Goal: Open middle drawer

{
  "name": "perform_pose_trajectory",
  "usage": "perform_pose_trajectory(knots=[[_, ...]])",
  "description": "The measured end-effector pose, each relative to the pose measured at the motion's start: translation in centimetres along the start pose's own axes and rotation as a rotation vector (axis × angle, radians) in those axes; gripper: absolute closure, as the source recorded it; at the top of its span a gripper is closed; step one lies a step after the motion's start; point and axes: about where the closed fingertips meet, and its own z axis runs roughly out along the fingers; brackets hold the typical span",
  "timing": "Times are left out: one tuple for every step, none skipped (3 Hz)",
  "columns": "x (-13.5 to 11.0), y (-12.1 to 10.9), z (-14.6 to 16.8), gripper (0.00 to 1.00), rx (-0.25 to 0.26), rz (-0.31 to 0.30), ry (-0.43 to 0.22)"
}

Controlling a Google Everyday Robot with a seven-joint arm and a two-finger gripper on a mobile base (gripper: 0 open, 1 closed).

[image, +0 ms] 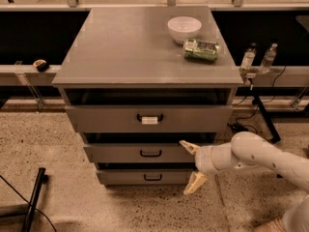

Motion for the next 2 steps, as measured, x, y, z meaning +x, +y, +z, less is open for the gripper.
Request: perform_pose_trajectory(knots=[[2.0,-1.1,0.0,0.00,-0.010,-0.104,0.198],[3.9,-3.4,-0.1,0.00,-0.018,-0.216,0.357]])
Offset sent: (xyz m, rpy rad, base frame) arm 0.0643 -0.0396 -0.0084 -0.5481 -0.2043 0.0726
